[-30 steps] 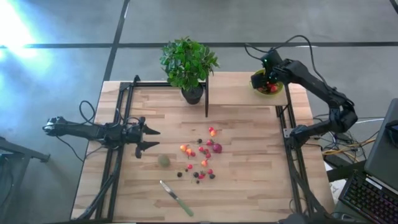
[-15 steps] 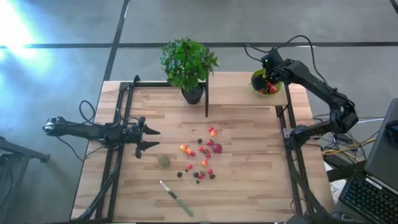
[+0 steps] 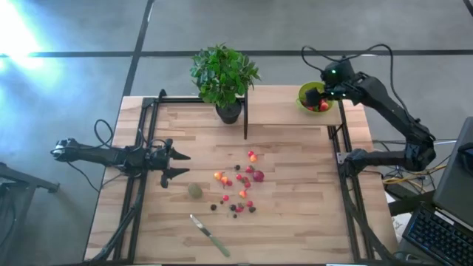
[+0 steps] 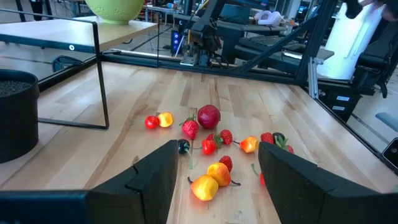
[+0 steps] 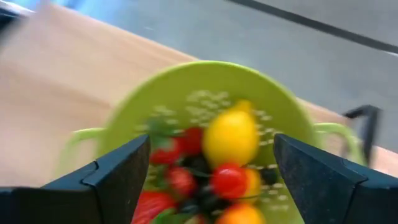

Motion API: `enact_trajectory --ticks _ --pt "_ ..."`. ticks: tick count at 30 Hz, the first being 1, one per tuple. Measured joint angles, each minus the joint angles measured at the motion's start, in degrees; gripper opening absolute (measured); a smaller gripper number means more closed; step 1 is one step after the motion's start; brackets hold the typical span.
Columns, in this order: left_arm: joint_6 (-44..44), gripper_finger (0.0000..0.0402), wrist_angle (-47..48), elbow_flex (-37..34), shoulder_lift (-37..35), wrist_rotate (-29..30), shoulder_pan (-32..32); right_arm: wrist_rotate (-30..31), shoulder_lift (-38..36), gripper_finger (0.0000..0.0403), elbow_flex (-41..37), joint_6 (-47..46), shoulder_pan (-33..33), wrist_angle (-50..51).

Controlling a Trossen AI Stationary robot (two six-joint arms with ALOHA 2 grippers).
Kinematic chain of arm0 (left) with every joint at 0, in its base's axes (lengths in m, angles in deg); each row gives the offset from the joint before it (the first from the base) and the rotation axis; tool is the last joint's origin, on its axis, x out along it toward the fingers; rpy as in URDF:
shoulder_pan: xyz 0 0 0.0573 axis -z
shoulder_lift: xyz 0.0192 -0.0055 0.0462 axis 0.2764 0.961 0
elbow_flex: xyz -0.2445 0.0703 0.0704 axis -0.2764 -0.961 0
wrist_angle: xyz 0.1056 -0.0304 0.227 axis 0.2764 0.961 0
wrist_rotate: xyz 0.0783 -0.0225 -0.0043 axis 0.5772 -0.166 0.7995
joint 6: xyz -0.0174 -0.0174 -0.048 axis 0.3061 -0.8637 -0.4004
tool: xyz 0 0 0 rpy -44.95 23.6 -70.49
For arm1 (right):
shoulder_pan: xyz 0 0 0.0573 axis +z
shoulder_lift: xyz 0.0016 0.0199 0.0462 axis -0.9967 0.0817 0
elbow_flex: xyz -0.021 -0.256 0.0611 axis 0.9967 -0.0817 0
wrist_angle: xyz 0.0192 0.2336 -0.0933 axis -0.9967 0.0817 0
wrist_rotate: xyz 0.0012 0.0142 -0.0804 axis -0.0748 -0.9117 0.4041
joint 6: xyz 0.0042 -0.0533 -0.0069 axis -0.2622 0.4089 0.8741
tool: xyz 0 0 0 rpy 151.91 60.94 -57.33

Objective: Pick & Place Fruit
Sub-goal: Put the pomegranate into the green strainer bowl on the shelf

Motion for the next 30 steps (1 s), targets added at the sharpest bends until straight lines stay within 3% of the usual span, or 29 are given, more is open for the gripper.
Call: enact_trajectory --ticks 6,9,20,30 --pt "0.01 0.0229 0.01 -0.02 -0.01 0.02 0.01 -16.41 -4.24 0.0334 0.0 -0.14 0.58 -3.38" --pt "0.0 0.0229 0.0 -0.02 -0.01 0.02 0.01 -21.69 -6.25 0.0325 0.0 -0.42 2.43 -6.97" --pt "0.01 0.0229 0.0 -0.02 -0.01 0.02 0.02 -21.94 -12.04 0.0281 0.0 -3.2 17.97 -18.02" --pt "0.01 0.0229 0.0 -0.02 -0.01 0.02 0.0 -19.67 -9.99 0.0248 -0.15 -1.86 36.94 -25.26"
